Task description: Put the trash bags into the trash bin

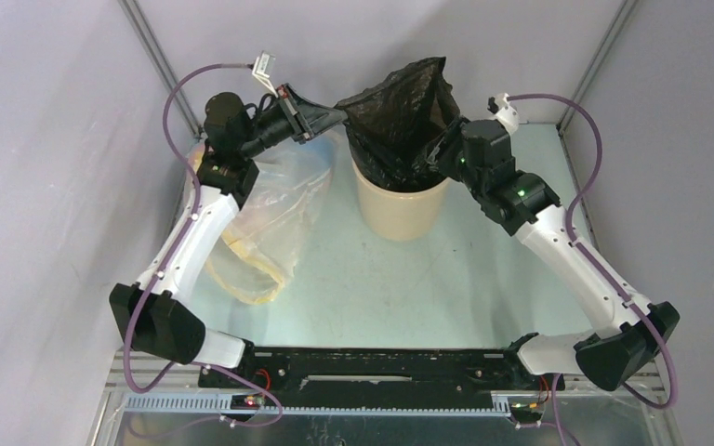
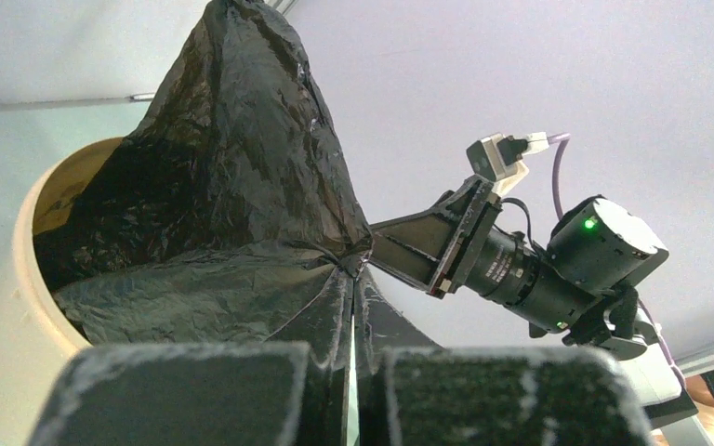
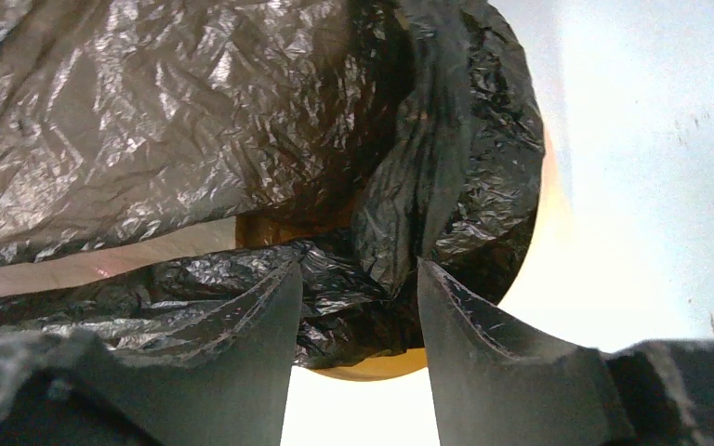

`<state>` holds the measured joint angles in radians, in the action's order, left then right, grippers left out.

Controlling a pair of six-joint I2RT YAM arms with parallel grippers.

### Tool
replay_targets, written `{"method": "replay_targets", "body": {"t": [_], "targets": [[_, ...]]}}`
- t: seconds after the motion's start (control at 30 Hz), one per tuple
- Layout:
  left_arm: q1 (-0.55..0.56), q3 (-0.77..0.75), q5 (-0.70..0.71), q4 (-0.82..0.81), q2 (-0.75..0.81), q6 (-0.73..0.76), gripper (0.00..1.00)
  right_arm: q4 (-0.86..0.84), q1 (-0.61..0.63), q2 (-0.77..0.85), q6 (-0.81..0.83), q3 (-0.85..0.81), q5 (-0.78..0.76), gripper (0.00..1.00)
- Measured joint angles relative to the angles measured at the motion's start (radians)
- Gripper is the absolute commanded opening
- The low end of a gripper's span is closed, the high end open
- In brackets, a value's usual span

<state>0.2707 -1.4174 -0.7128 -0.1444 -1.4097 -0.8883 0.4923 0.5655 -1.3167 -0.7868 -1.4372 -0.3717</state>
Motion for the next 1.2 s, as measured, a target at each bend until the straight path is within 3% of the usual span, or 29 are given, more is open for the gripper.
{"method": "replay_targets", "body": {"t": [0.3, 0.43, 0.9, 0.93, 1.1, 1.2], "targets": [[0.000, 0.005, -0.006, 0.006, 0.005, 0.000, 0.00, 0.018, -0.038, 0.001, -0.110, 0.060, 0.006, 0.48], [-0.001, 0.005, -0.006, 0.012, 0.010, 0.000, 0.00, 0.018, -0.051, -0.001, -0.125, 0.066, 0.010, 0.39], [-0.012, 0.005, -0.018, 0.021, 0.037, 0.000, 0.00, -0.035, -0.067, -0.058, -0.129, 0.067, 0.040, 0.41], [-0.012, 0.005, -0.020, 0.022, 0.037, 0.000, 0.00, -0.042, -0.068, -0.062, -0.128, 0.067, 0.042, 0.37], [-0.012, 0.005, -0.026, 0.028, 0.038, 0.000, 0.00, -0.064, -0.077, -0.070, -0.125, 0.068, 0.054, 0.01], [-0.014, 0.005, -0.028, 0.033, 0.043, 0.000, 0.00, -0.064, -0.092, -0.070, -0.122, 0.068, 0.060, 0.00]]}}
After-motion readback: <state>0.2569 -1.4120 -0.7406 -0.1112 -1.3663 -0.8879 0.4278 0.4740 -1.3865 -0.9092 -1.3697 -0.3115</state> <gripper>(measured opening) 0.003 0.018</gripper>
